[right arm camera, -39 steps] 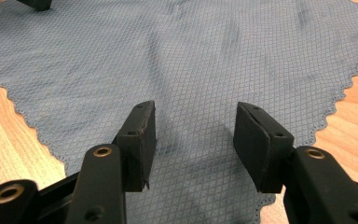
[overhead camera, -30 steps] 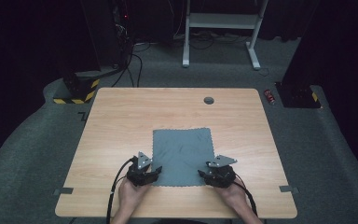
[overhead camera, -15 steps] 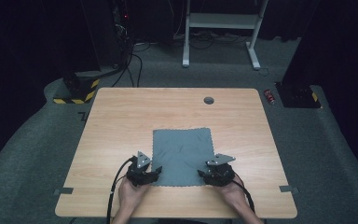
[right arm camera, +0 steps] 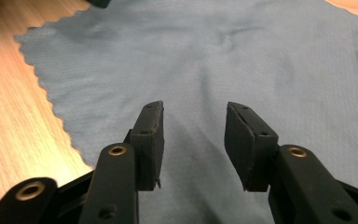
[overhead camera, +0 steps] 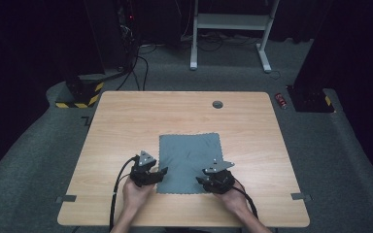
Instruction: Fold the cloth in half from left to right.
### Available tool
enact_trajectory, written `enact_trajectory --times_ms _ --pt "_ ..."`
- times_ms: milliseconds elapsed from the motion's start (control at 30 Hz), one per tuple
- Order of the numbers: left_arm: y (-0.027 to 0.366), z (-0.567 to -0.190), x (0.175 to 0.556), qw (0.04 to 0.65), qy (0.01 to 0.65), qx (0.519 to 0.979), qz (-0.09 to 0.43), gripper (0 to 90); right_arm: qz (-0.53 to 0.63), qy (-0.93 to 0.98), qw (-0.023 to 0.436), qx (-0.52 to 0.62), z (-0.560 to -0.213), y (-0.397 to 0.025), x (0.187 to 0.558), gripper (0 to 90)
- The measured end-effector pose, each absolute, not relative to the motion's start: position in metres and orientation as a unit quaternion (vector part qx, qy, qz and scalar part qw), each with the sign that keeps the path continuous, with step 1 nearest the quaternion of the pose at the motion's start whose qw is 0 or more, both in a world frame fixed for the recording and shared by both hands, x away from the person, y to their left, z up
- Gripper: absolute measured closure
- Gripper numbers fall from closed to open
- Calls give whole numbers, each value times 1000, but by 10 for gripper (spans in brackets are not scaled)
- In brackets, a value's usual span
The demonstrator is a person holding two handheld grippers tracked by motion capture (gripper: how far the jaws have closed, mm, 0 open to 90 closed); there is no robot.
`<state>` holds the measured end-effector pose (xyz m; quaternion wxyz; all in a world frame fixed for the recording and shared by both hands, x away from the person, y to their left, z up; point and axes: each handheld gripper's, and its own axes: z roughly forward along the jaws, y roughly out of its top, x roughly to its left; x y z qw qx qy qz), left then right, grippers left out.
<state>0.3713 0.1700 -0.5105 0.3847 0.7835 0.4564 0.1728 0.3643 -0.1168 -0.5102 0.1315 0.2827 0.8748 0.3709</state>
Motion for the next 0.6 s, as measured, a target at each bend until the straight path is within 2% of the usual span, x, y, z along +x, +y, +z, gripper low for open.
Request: enact_trajectory --times_ms 600 --pt "179 -484 414 387 481 770 163 431 379 884 114 249 -507 -86 363 623"
